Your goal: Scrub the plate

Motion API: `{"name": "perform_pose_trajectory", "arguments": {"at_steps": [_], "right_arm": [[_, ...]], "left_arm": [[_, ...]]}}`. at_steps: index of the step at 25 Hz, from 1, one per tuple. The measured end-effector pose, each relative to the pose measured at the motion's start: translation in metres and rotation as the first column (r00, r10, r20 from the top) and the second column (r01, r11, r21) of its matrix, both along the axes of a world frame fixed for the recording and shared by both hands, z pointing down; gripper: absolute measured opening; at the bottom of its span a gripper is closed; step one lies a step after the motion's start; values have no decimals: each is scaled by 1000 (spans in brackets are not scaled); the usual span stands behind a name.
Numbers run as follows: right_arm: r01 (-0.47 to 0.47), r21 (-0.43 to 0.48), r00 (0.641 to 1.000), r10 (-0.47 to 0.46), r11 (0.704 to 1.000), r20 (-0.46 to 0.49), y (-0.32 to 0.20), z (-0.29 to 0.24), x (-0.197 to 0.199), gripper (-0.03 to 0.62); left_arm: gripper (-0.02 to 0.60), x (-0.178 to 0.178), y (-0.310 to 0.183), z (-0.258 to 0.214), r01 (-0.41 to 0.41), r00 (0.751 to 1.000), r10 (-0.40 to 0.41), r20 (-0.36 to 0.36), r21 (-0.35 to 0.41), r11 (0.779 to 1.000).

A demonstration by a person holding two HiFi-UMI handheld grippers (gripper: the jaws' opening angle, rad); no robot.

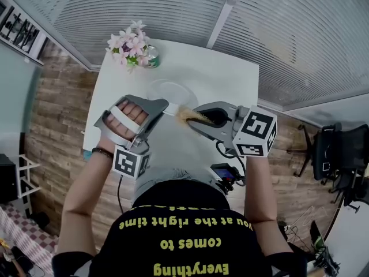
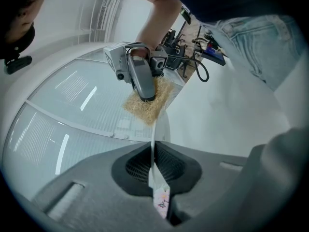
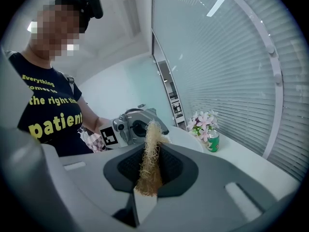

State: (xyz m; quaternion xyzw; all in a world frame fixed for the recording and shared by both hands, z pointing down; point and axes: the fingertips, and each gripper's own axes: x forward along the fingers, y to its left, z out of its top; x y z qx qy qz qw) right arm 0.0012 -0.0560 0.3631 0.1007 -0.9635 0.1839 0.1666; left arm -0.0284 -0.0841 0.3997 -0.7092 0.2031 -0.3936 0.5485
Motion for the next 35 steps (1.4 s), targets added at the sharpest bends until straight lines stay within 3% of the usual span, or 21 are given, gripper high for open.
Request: {"name": "perform_pose_trajectory", "arguments": {"at_steps": [7, 9, 11, 13, 16, 18, 21, 23, 25, 26, 28, 29, 32, 35], "right_arm": [[-37, 29, 997, 35, 999, 73, -8, -20, 8, 51], [-89, 48, 993, 85, 995, 87, -17, -24, 17, 52], [-160, 72, 983, 153, 984, 101, -28, -26, 29, 52], [-245, 94, 966, 234, 965, 112, -42, -24, 44, 52], [-362, 94, 929, 350, 928, 120, -60, -12, 66, 52], [-414, 74, 907, 403, 907, 123, -67, -1, 77, 52], [-476, 67, 876, 466, 877, 121, -73, 13, 89, 52], [-520, 78, 851, 510, 850, 123, -76, 21, 96, 52], [-568, 100, 822, 555, 817, 130, -80, 31, 104, 52], [-592, 112, 805, 579, 798, 133, -82, 36, 108, 52], [-640, 138, 768, 626, 756, 132, -87, 45, 117, 52], [-659, 149, 752, 646, 737, 131, -89, 49, 121, 52], [-692, 177, 721, 683, 700, 120, -93, 57, 127, 52], [-717, 192, 695, 711, 670, 110, -94, 63, 133, 52]], "left_arm": [[9, -4, -7, 7, 30, 998, -34, -55, -64, 998], [9, -13, -12, 17, 81, 991, -95, -94, -139, 987], [9, -22, -18, 27, 131, 970, -179, -167, -264, 956], [9, -29, -25, 36, 149, 924, -282, -259, -435, 888], [9, -36, -32, 50, 102, 818, -448, -361, -677, 729], [9, -38, -35, 58, 38, 739, -546, -395, -784, 619], [9, -41, -38, 70, -93, 613, -672, -416, -883, 461], [9, -44, -40, 76, -199, 512, -751, -418, -908, 370], [9, -49, -43, 78, -303, 396, -820, -414, -901, 309], [9, -53, -45, 78, -349, 336, -848, -409, -891, 291], [9, -59, -51, 76, -410, 234, -884, -404, -866, 287], [9, -63, -53, 74, -413, 203, -889, -410, -859, 302], [9, -72, -58, 65, -353, 173, -878, -447, -860, 368], [9, -83, -60, 53, -326, 117, -869, -481, -845, 424]]}}
